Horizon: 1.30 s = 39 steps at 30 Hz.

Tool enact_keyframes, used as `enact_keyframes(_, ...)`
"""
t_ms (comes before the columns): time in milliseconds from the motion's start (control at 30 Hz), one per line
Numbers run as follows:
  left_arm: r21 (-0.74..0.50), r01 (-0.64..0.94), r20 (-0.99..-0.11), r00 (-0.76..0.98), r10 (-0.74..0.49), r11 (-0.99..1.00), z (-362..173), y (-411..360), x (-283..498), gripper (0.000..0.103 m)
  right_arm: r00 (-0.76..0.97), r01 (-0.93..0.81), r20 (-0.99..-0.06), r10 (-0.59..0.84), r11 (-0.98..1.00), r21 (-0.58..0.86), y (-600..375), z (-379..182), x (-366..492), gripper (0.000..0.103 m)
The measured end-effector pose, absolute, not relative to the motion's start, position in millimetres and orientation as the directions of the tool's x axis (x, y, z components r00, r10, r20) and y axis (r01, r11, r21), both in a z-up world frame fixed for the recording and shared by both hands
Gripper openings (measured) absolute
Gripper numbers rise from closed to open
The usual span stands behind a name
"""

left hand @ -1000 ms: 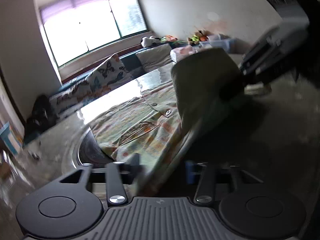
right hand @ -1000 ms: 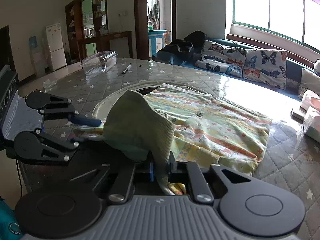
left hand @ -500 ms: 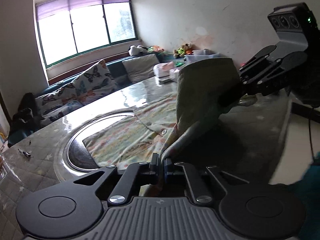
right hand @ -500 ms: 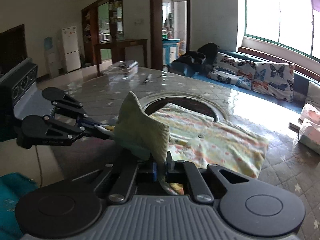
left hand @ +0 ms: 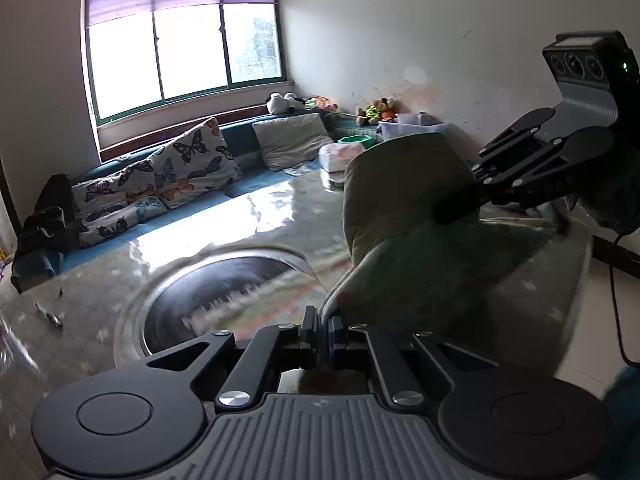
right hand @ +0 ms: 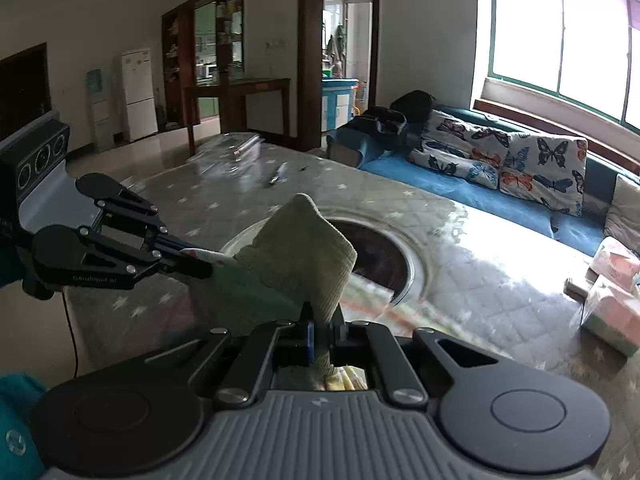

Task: Fold clothes
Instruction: 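Fold the held hem up over the shirt body with the right gripper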

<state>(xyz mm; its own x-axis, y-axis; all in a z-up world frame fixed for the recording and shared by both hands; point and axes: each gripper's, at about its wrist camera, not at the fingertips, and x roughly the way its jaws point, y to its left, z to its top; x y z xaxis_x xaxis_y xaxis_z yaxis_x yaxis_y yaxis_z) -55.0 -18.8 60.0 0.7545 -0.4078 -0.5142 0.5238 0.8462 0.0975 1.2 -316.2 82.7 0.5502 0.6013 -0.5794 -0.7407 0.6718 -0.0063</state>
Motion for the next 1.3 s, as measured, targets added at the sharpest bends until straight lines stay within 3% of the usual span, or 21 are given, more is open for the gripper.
enact_keyframes(200,0.075,0.488,-0.564,0.74,-0.366,0.87,55,-18,21,0.005,0.559,-0.72,-0.612,0.56,0.694,-0.022,-296,76,72,0.006)
enact_keyframes(433,-0.007,0.423,-0.675,0.666,-0.316,0.906,15,-8,105,0.006,0.539,-0.68,-0.67,0.511,0.733,0.013,-273,31,141,0.006)
enact_keyframes(567,-0.034,0.388,-0.711,0.638,-0.295,0.921,-6,0,130,0.006,0.548,-0.623,-0.695,0.466,0.782,0.033,-265,-4,166,0.009)
enact_keyframes(633,-0.064,0.366,-0.722,0.625,-0.296,0.928,-11,3,136,0.007,0.559,-0.593,-0.691,0.459,0.803,0.053,-267,-15,173,0.017)
enact_keyframes(767,-0.065,0.35,-0.722,0.63,-0.286,0.934,-13,2,142,0.011,0.595,-0.551,-0.668,0.447,0.832,0.067,-281,-17,167,0.025)
enact_keyframes(933,-0.063,0.33,-0.72,0.639,-0.272,0.942,-11,4,137,0.017,0.613,-0.549,-0.65,0.449,0.834,0.059,-305,-8,133,0.025)
enact_keyframes(1067,-0.057,0.294,-0.719,0.651,-0.244,0.954,-12,10,142,0.03,0.6,-0.524,-0.673,0.432,0.848,0.077,-320,-17,119,0.025)
enact_keyframes(1300,-0.049,0.189,-0.708,0.686,-0.168,0.981,-8,24,143,0.035,0.642,-0.381,-0.675,0.363,0.916,0.129,-350,-31,133,0.018)
